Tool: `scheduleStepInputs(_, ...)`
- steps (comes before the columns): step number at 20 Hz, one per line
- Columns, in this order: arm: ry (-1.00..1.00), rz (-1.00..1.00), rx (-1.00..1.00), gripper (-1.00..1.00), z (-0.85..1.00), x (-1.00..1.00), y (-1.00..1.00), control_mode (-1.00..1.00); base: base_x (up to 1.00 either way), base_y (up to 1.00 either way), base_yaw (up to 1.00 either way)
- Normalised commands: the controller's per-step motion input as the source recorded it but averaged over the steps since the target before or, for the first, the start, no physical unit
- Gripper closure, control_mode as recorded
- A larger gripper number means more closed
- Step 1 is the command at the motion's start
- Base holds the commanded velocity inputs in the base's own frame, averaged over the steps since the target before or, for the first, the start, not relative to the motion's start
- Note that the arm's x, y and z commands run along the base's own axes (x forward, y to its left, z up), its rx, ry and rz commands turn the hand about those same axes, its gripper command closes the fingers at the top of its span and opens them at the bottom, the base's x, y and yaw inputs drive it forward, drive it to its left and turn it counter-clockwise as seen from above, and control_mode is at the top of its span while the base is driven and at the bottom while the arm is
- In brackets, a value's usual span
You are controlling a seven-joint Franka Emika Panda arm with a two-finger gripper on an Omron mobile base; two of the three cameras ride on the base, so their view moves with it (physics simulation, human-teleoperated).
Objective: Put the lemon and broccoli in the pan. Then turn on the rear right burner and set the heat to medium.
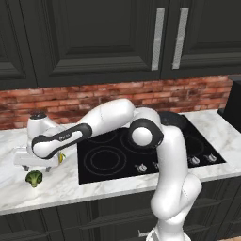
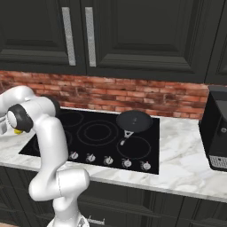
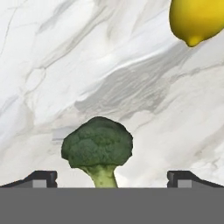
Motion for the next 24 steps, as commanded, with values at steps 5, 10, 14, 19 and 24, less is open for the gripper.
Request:
scheduleStepInputs(5,0.00,0.00,0.00,-1.00,0.00,0.06,0.24,-1.00,0.00,0.00,0.00)
scheduleStepInputs(10,0.00,0.00,0.00,-1.00,0.00,0.01,0.14,-1.00,0.00,0.00,0.00)
scheduleStepInputs(14,0.00,0.00,0.00,-1.00,-0.04,0.00,-0.01,-1.00,0.00,0.00,0.00)
scheduleStepInputs(19,0.00,0.00,0.00,-1.00,-0.14,0.00,-0.03,-1.00,0.00,0.00,0.00)
scheduleStepInputs(24,0.00,0.00,0.00,-1.00,-0.25,0.00,-0.01,-1.00,0.00,0.00,0.00)
